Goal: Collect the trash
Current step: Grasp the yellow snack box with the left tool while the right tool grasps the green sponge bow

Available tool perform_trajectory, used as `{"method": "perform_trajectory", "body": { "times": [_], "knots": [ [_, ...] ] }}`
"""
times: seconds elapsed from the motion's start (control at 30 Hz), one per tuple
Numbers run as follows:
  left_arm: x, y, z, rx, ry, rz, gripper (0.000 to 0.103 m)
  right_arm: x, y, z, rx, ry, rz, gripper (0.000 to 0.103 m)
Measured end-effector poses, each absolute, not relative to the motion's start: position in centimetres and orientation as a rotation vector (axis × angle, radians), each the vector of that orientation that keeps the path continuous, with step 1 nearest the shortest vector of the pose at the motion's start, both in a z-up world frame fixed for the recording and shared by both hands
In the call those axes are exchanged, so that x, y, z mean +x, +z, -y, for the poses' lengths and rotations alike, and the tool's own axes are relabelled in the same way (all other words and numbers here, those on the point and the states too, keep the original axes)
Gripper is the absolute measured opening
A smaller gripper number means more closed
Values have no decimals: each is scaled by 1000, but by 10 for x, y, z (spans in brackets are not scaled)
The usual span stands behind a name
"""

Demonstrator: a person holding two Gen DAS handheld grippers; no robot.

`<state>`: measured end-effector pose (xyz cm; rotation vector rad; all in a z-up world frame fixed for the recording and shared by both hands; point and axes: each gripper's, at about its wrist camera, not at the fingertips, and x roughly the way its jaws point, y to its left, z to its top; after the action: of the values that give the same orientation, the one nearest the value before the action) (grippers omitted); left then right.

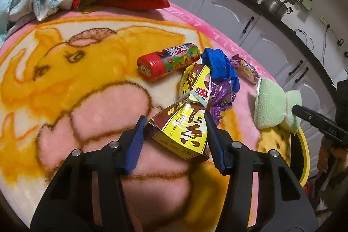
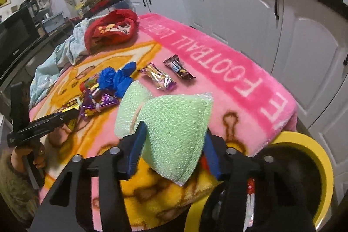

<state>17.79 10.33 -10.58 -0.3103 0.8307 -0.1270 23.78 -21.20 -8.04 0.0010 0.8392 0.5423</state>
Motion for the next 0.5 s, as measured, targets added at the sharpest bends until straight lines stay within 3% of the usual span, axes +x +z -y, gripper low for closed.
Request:
{"method": "perform_trajectory", "body": {
  "times": [0.2, 0.5],
  "knots": [
    [168, -104, -103, -305, -118, -823, 45, 212, -67, 204, -84, 571, -774, 32],
    [142, -93, -108, -316, -72, -774, 45, 173, -58, 188, -147, 640, -724, 26]
  ]
}}
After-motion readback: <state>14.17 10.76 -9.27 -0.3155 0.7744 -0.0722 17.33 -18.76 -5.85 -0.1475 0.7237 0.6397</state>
